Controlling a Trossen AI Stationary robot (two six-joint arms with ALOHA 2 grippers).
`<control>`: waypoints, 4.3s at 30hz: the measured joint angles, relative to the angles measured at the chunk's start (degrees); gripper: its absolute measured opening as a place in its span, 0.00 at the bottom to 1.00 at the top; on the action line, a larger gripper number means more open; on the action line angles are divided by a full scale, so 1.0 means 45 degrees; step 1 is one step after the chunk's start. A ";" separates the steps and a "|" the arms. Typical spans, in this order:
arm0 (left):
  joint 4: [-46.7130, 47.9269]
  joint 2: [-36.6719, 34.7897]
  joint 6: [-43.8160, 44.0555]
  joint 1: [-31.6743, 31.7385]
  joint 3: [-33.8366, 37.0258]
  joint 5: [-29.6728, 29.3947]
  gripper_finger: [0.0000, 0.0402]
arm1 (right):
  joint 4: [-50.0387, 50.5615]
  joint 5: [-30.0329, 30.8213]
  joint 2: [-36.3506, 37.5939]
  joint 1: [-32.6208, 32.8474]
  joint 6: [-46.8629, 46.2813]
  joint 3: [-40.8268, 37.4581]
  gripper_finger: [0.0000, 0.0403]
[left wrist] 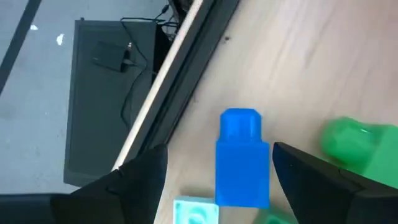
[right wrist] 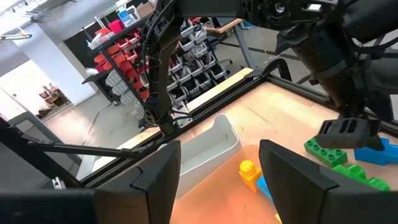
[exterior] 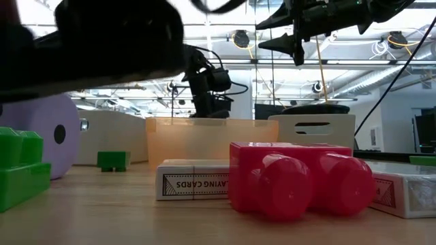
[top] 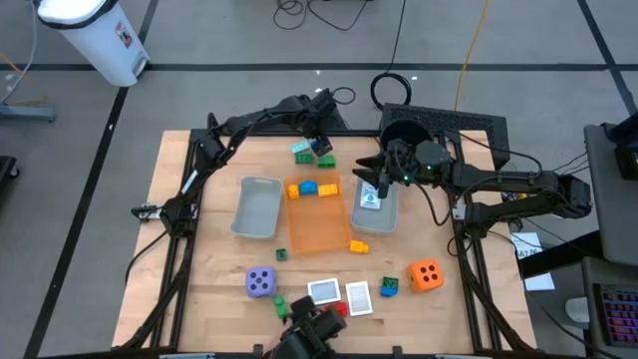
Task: Pick & Place Toys
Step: Put the blue game piece block into the orange bin
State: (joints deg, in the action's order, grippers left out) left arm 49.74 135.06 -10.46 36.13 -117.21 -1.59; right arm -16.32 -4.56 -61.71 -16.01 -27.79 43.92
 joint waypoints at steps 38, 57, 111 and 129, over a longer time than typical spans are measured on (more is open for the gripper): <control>0.0823 0.0336 0.0037 0.0160 0.0044 0.1400 0.57 | 0.0092 0.0058 0.0000 -0.0005 0.0000 0.0000 0.52; 0.1128 0.0390 -0.0224 0.0070 -0.0002 0.1209 0.37 | 0.0097 0.0053 0.0000 -0.0005 -0.0010 0.0000 0.52; 0.2558 -0.7123 0.2045 -0.2639 0.0380 0.6014 0.33 | -0.1651 -0.2045 0.0087 -0.0477 0.0586 0.0000 0.52; -0.3492 -0.8775 0.4581 -0.4834 0.5949 0.5706 0.33 | -0.0628 -0.3385 -0.0738 -0.0397 0.0154 0.0010 0.52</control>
State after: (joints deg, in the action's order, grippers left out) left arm 34.03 95.57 10.16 14.38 -90.44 24.09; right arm -19.14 -19.79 -65.03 -17.80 -27.10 43.97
